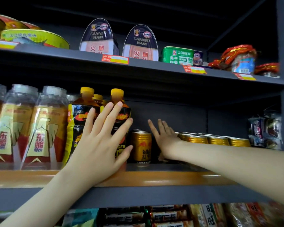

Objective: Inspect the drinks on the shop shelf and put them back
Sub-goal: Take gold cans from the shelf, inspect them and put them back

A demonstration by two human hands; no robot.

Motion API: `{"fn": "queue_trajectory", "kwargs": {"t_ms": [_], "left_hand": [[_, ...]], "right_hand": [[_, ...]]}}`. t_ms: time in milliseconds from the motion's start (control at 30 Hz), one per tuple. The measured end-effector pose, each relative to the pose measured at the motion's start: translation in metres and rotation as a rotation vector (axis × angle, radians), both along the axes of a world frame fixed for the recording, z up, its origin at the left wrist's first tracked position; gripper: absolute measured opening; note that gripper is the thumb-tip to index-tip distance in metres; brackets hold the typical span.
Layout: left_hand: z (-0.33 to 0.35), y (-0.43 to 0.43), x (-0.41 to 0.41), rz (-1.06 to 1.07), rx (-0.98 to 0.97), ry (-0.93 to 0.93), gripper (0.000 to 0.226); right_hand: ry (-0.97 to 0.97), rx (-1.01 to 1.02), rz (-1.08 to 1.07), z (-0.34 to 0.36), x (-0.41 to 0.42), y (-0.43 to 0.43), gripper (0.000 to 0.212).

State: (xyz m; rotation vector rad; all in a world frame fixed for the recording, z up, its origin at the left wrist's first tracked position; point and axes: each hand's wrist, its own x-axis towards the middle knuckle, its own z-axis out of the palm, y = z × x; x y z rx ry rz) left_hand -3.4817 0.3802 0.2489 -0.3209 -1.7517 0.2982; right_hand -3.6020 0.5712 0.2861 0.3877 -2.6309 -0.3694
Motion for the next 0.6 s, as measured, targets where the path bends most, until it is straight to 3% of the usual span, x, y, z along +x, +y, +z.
{"fn": "queue_trajectory", "kwargs": {"t_ms": [600], "left_hand": [[-0.006, -0.002, -0.007, -0.037, 0.015, 0.036, 0.061]], "right_hand": [[-0.065, -0.199, -0.065, -0.004, -0.065, -0.019, 0.117]]}}
